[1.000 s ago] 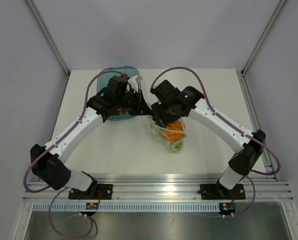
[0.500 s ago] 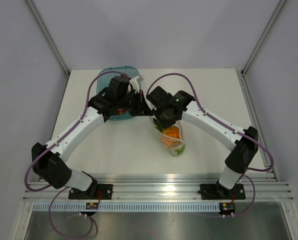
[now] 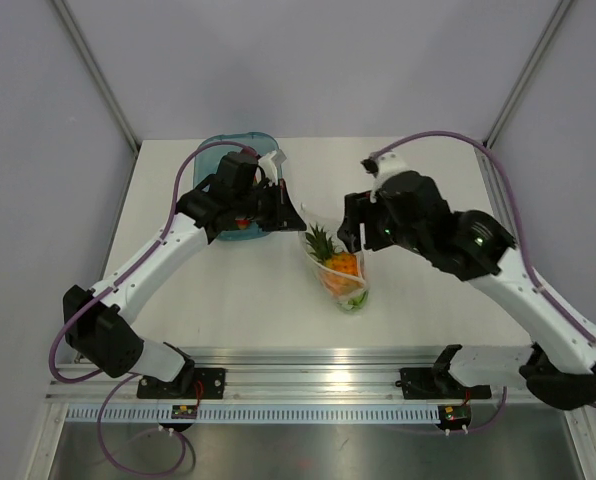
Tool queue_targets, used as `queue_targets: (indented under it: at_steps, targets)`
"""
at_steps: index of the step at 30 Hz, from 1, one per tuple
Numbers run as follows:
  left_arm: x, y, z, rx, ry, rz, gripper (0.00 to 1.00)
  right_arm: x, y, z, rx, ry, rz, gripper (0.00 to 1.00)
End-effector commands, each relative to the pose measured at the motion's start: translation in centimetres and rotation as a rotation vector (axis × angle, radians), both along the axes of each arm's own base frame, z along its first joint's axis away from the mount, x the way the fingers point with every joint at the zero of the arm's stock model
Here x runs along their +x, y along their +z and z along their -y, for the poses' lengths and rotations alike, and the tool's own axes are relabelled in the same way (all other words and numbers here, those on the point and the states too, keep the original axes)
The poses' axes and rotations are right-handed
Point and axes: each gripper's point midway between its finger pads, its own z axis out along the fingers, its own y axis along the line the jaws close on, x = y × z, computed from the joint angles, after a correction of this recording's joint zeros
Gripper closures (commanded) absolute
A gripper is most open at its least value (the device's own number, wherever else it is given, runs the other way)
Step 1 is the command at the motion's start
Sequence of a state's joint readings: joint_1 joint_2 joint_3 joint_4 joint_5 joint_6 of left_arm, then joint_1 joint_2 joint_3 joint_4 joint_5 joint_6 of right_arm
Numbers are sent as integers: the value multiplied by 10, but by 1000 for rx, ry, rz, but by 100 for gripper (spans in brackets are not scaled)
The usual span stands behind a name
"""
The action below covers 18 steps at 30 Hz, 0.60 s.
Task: Place the food in the zip-top bag and seal the zipper
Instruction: Zip the zipper food storage bag at the center of the board.
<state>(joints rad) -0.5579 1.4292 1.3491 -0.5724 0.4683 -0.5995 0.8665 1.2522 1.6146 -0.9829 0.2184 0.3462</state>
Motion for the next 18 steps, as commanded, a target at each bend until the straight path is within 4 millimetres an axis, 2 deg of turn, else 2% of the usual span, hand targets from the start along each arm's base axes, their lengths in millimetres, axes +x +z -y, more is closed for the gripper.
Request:
queue_targets:
  at_steps: [1, 2, 3, 4, 5, 6, 14, 17, 18]
  targets:
    - [6, 21, 6, -54, -10, 67, 100, -16, -4, 15, 92, -42, 12, 23]
    - [7, 22, 6, -54, -8, 68, 100, -23, -31, 18, 70, -32, -24, 20]
    - [7, 23, 6, -55, -4, 72, 100, -33, -28, 23, 114, -10, -10, 19]
    - [8, 22, 6, -53, -2, 69, 100, -35, -30, 21, 137, 4, 4, 18]
    - [9, 22, 5, -50, 8, 72, 100, -38, -46, 23, 116, 14, -9, 18]
    - [10, 21, 5, -48, 12, 69, 100, -42, -45, 26, 131, 22, 7, 17]
    - [16, 20, 6, -42, 32, 61, 100, -41, -91, 17, 23, 60, -41, 24]
    - [17, 18, 6, -39, 33, 53, 100, -37, -96, 21, 22, 28, -24, 33]
    - [17, 18, 6, -39, 33, 53, 100, -36, -95, 20, 30, 25, -16, 44]
